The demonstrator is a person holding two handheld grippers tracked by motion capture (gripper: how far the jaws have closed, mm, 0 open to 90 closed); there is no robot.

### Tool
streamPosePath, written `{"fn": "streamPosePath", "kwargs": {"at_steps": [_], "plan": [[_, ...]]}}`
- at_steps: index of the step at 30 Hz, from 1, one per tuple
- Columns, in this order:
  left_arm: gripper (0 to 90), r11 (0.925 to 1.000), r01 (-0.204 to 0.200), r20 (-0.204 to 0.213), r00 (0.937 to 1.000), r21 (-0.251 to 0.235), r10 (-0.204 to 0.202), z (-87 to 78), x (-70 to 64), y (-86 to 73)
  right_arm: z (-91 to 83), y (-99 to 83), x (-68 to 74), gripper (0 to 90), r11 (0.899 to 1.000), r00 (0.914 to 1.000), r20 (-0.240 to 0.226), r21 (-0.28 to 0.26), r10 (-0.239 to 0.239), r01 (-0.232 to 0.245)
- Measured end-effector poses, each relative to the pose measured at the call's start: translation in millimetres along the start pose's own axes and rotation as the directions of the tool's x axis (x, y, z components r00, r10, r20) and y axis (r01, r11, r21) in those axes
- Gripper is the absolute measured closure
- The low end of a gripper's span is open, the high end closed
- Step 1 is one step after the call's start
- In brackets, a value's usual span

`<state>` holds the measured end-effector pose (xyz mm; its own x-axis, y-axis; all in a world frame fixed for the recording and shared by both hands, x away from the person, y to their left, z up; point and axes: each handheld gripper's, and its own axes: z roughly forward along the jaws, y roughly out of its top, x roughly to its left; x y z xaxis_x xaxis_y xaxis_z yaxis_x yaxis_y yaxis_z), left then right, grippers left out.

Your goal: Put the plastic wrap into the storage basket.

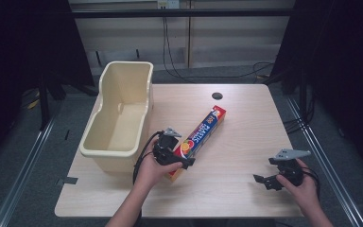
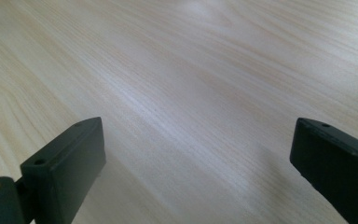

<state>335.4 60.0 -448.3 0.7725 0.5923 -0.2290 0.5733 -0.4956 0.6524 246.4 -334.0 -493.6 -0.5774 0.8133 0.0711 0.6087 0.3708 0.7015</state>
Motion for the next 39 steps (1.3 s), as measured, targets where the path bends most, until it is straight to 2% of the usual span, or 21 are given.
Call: {"fn": "streamPosePath", "kwargs": {"at_steps": [4,5,10,12,13,16,23,25,33,37,39], "plan": [[0.9,0.9999,-0.003,-0.011,0.9999,0.012,0.003,1.2,-2.5,1.7,-1.8,0.7,0.2,3.2,1.0,1.0,0.003,-0.008,0.005,-0.005],[0.9,1.0,-0.005,-0.01,0.9999,0.001,0.005,2.1,-3.0,2.1,-2.4,1.0,0.3,3.2,1.0,1.0,-0.001,-0.01,0.005,-0.005],[0.8,0.9999,0.006,0.002,1.0,0.008,-0.006,2.9,-4.9,6.7,-4.1,1.6,-0.2,3.1,1.0,1.0,-0.008,-0.017,-0.001,0.001],[0.9,1.0,-0.006,-0.007,1.0,-0.005,0.006,1.5,-3.6,12.2,-5.1,2.1,0.0,3.1,1.0,1.0,-0.009,-0.022,0.001,-0.001],[0.9,0.9999,0.001,-0.009,1.0,-0.011,-0.001,2.4,-3.4,14.4,-5.7,2.2,-0.1,3.2,1.0,1.0,-0.008,-0.025,-0.001,0.001],[1.8,1.0,-0.004,-0.011,0.9999,0.005,0.004,4.2,-2.3,20.5,-6.7,2.2,0.1,3.2,0.999,1.0,-0.009,-0.032,0.002,-0.002],[2.9,0.9996,-0.011,-0.027,0.9995,0.027,0.012,15.9,1.1,42.2,-8.7,2.3,0.7,3.2,0.999,1.0,-0.008,-0.038,0.001,-0.001],[3.8,0.9996,0.004,-0.027,0.9996,0.029,-0.003,20.3,4.1,46.3,-8.7,2.5,0.7,3.2,0.999,1.0,-0.006,-0.04,0.001,-0.002],[4.7,0.997,0.042,-0.039,0.9984,0.066,-0.04,43.8,13.2,55.3,-8.9,2.6,-0.3,3.2,0.999,1.0,-0.006,-0.041,-0.002,0.001],[6.3,0.9961,0.058,-0.037,0.9978,0.066,-0.055,52.4,15.5,58.5,-8.6,2.7,-0.4,3.2,0.999,1.0,-0.008,-0.042,-0.002,0.001],[6.6,0.9947,0.042,-0.038,0.9985,0.094,-0.039,56.5,18.1,59.7,-8.4,2.8,-0.5,3.2,0.999,0.9999,-0.01,-0.041,-0.002,0.002]]}}
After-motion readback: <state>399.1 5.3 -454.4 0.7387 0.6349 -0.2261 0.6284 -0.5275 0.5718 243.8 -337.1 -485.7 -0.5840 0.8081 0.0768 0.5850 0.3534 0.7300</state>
